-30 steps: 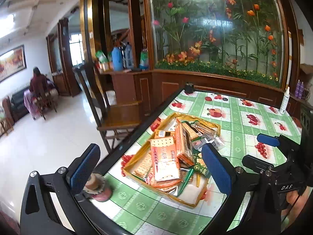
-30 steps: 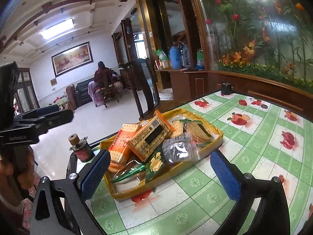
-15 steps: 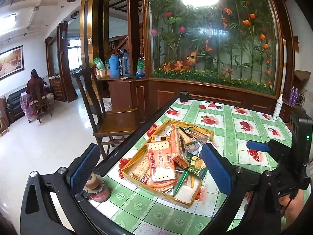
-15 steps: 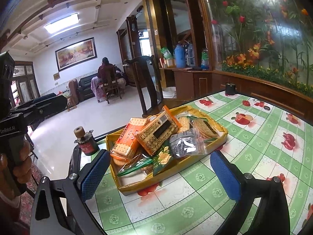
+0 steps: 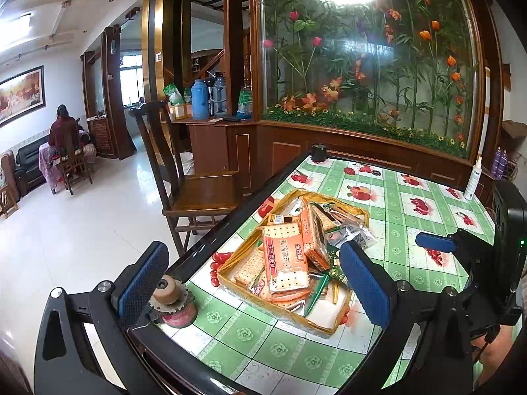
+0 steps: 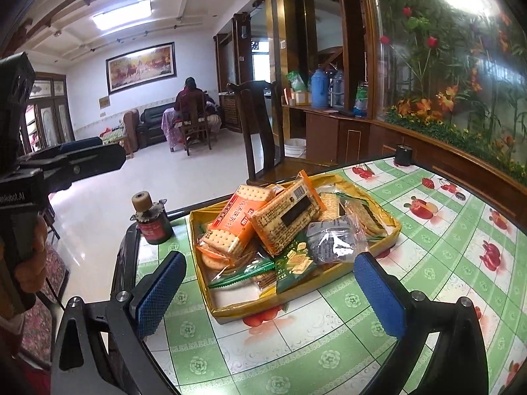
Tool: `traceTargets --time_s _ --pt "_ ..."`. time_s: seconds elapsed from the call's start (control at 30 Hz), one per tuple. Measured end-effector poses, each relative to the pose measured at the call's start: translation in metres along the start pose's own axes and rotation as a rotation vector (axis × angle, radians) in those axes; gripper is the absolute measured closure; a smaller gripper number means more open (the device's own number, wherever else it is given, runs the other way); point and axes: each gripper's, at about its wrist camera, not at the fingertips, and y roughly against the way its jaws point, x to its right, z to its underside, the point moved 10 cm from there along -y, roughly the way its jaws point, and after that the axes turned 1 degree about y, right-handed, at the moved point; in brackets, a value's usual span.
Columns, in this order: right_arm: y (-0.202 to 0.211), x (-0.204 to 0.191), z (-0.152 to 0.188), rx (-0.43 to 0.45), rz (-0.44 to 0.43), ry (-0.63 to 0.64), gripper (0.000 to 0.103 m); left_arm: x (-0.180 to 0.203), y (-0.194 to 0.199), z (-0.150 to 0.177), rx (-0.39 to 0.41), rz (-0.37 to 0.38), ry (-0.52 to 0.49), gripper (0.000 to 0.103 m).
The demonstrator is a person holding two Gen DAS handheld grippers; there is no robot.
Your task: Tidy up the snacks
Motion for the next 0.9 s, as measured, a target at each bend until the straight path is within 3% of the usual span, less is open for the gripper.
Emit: traceTargets --time_s 0.13,0.33,0.9 --pt "0.001 0.0 0.003 -0.007 0.006 0.007 0.0 -0.004 0.004 -0.001 0.011 0.04 0.045 0.0" --pt "0.002 -0.004 0.005 -0.014 0.014 0.025 0.001 -0.013 0.009 -0.006 0.034 0.026 0.071 0.0" --pt "0.001 -0.011 0.019 -0.049 0.034 0.081 0.001 -0.011 0.011 -0.006 0.039 0.007 0.037 0.0"
